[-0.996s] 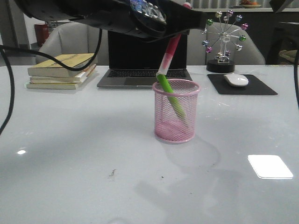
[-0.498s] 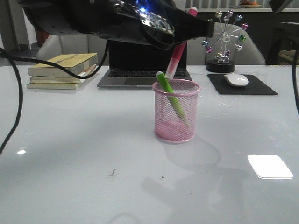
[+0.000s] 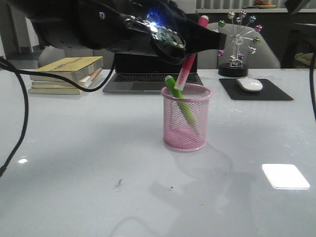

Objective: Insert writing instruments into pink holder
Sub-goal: 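Lower the pink highlighter into the holder and open the left gripper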

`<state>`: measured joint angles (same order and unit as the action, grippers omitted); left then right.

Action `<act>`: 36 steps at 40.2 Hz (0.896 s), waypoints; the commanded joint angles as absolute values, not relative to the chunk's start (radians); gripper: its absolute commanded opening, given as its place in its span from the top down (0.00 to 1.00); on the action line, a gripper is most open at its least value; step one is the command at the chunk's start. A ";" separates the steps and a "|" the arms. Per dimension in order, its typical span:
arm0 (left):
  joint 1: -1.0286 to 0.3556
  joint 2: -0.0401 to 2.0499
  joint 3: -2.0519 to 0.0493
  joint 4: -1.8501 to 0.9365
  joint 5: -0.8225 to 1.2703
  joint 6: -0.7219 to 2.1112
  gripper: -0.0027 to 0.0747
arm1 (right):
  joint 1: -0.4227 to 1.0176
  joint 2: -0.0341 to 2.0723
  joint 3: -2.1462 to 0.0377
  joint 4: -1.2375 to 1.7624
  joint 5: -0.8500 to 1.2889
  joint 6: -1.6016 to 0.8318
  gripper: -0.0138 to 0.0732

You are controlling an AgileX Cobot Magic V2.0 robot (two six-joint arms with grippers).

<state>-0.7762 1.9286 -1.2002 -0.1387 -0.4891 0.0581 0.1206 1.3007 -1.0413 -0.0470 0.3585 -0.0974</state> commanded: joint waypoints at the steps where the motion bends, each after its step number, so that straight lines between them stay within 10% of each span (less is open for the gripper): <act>1: -0.783 1.872 -1.226 -0.145 -0.587 0.047 0.85 | 0.114 1.261 -1.073 -0.061 0.294 -0.109 0.24; 36: -0.780 1.872 -1.226 -0.136 -0.592 0.047 0.85 | 0.114 1.261 -1.073 -0.061 0.305 -0.109 0.24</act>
<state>-0.7762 1.9286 -1.2002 -0.1387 -0.4913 0.0581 0.1206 1.3007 -1.0413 -0.0470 0.3708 -0.0974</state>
